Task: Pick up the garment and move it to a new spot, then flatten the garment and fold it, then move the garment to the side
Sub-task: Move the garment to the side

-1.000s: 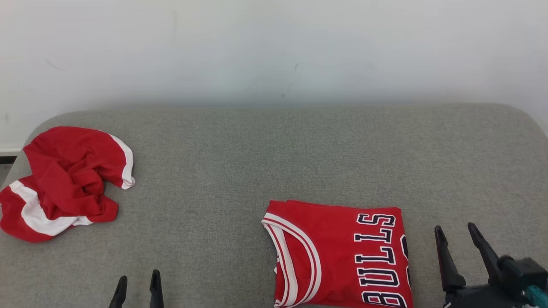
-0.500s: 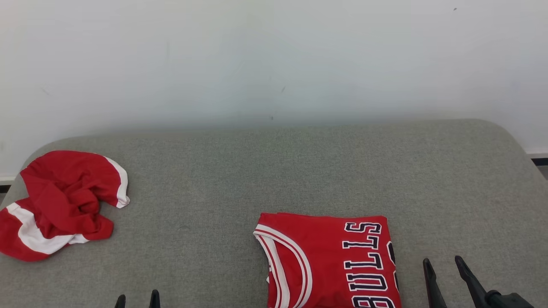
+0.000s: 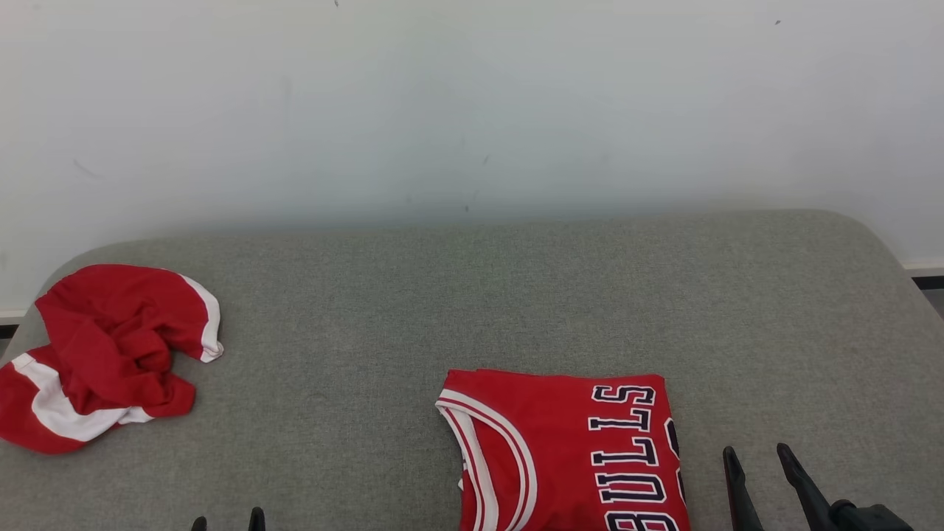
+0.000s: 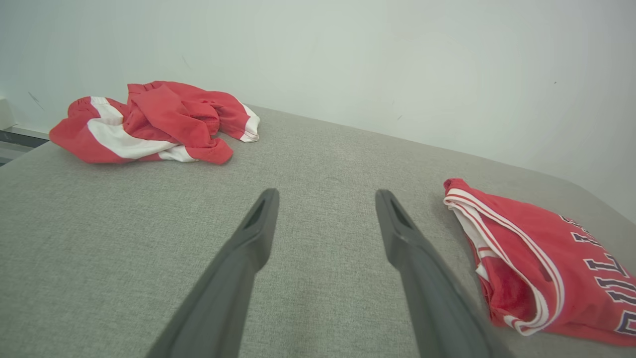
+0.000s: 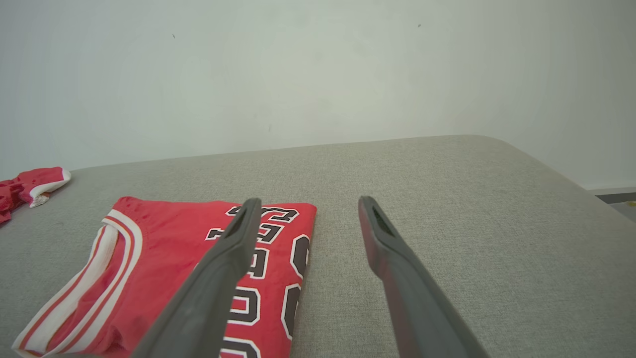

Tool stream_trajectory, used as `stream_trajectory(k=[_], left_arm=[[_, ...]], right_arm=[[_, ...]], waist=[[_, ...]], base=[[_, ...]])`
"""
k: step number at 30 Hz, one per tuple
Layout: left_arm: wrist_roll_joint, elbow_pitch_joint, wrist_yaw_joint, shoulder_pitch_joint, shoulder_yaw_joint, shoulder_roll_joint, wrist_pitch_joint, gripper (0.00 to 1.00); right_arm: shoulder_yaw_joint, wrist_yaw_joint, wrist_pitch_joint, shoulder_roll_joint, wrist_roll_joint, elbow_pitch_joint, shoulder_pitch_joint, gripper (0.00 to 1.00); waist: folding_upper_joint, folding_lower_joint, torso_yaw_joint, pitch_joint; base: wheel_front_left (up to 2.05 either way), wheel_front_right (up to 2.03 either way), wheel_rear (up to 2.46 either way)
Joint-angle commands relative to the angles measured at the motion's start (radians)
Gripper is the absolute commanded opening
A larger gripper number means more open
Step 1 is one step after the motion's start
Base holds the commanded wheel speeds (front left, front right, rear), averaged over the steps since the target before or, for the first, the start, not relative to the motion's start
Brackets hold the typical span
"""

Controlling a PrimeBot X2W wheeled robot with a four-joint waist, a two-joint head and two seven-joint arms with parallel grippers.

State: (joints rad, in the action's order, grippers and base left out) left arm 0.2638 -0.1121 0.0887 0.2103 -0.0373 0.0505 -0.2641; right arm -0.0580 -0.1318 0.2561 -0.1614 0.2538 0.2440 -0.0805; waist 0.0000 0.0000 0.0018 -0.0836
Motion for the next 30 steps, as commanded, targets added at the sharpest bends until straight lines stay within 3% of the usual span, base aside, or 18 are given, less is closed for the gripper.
stream_trajectory(k=[1, 23, 27, 30], left_arm=[[-0.01, -0.005, 0.005, -0.009, -0.006, 0.0, 0.0, 1.0], [-0.016, -0.018, 0.024, -0.019, -0.028, 0.0, 0.0, 1.0], [-0.012, -0.019, 0.025, -0.018, -0.032, 0.0, 0.0, 1.0], [-0.006, -0.019, 0.028, -0.025, -0.027, 0.0, 0.0, 1.0]], right_arm=[[-0.001, 0.003, 0.005, 0.004, 0.008, 0.007, 0.009, 1.0], [-0.004, 0.003, 0.008, 0.013, 0.002, 0.025, 0.023, 1.0], [-0.018, 0.003, -0.026, 0.0, 0.019, 0.027, 0.049, 1.0], [-0.032, 0.003, -0.125, -0.014, 0.045, 0.043, 0.102, 1.0]], waist=[[0.0, 0.0, 0.001, 0.001], [0.0, 0.0, 0.005, 0.014], [0.0, 0.0, 0.01, 0.02], [0.0, 0.0, 0.016, 0.034]], base=[[0.0, 0.0, 0.0], [0.0, 0.0, 0.0], [0.0, 0.0, 0.0], [0.0, 0.0, 0.0]])
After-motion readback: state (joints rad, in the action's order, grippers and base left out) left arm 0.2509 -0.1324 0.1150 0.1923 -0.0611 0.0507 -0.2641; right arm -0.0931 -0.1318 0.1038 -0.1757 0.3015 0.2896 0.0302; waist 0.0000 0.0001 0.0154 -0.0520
